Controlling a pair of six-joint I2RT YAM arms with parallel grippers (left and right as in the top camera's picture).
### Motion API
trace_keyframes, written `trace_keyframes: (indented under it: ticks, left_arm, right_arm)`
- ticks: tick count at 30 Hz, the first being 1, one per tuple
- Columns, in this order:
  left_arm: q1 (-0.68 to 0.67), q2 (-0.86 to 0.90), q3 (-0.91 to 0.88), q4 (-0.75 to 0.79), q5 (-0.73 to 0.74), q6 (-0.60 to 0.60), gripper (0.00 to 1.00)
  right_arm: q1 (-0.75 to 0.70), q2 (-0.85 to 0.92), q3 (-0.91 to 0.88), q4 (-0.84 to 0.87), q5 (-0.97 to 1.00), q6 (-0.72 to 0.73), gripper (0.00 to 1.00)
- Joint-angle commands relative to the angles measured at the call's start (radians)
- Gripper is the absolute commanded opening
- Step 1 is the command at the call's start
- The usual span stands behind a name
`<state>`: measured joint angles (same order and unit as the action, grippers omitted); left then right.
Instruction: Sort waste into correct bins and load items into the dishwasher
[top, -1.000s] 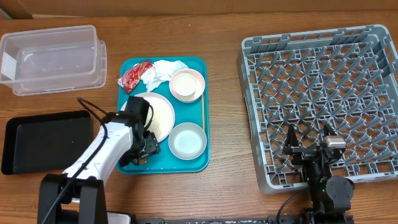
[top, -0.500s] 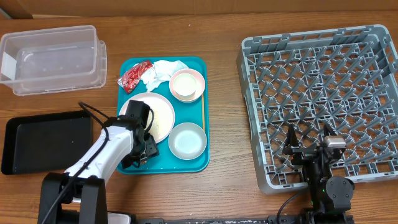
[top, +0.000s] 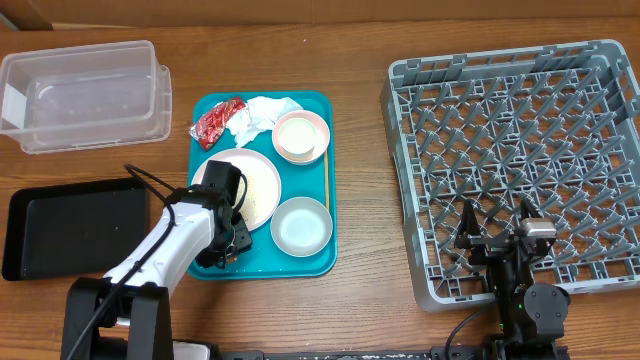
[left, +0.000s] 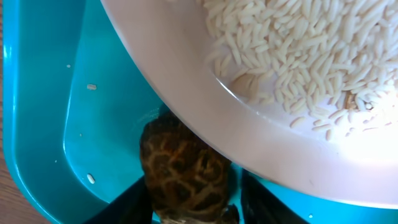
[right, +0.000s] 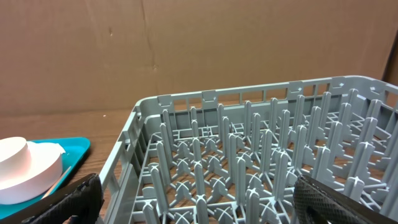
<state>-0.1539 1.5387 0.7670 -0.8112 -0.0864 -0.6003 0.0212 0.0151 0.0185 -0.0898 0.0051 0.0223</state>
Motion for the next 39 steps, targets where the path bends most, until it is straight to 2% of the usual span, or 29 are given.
trace_keyframes:
  ticks: [1, 12, 18, 23, 29, 39]
  left_arm:
    - [-0.003, 0.006, -0.007, 0.001, 0.010, -0.014, 0.40]
    - [-0.003, 0.005, 0.046, -0.060, 0.039, -0.014, 0.31]
    - [-0.001, 0.005, 0.175, -0.189, 0.015, -0.014, 0.24]
    - [0.030, 0.005, 0.297, -0.264, -0.043, -0.013, 0.26]
    - [0.150, 0.005, 0.389, -0.266, -0.101, -0.014, 0.30]
    - [0.519, 0.005, 0.404, -0.147, -0.113, -0.014, 0.35]
  right_arm:
    - [0.006, -0.003, -0.010, 0.006, 0.008, 0.000, 1.00]
    - [0.006, -0.003, -0.010, 0.006, 0.008, 0.000, 1.00]
    - [0.006, -0.003, -0.010, 0.006, 0.008, 0.000, 1.00]
    - [0.006, -0.003, -0.010, 0.006, 0.008, 0.000, 1.00]
    - [0.006, -0.003, -0.010, 0.006, 0.008, 0.000, 1.00]
    - [0.006, -0.003, -0.010, 0.006, 0.008, 0.000, 1.00]
